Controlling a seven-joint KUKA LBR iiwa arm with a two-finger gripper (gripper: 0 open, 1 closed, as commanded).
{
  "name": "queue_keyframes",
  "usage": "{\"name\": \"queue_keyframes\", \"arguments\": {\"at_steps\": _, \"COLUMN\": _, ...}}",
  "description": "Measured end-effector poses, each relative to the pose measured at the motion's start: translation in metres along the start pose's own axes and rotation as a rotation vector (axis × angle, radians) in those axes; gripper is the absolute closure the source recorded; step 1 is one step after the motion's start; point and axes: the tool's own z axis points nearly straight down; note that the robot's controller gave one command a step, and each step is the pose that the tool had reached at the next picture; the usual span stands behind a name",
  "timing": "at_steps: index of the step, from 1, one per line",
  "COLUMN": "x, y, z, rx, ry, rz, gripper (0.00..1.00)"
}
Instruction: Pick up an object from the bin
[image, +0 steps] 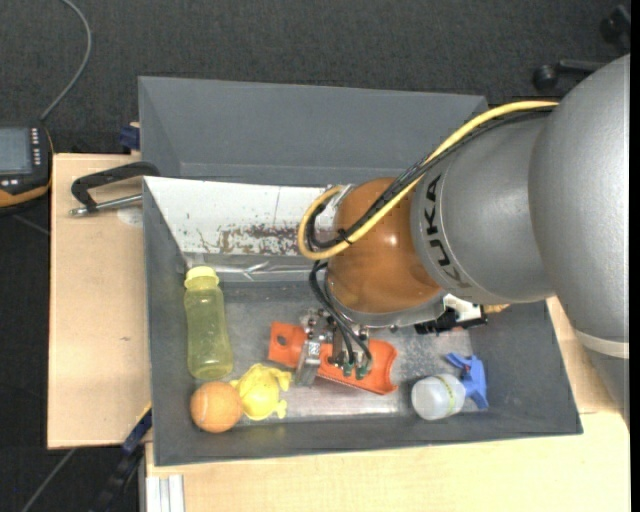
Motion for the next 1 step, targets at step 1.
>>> {"name": "queue_keyframes", "arguments": {"at_steps": 1, "x": -0.0015, "y": 0.0011, "z": -0.0254, "rx": -0.004, "ry": -0.007, "rz": 0.0, "gripper": 1.0}}
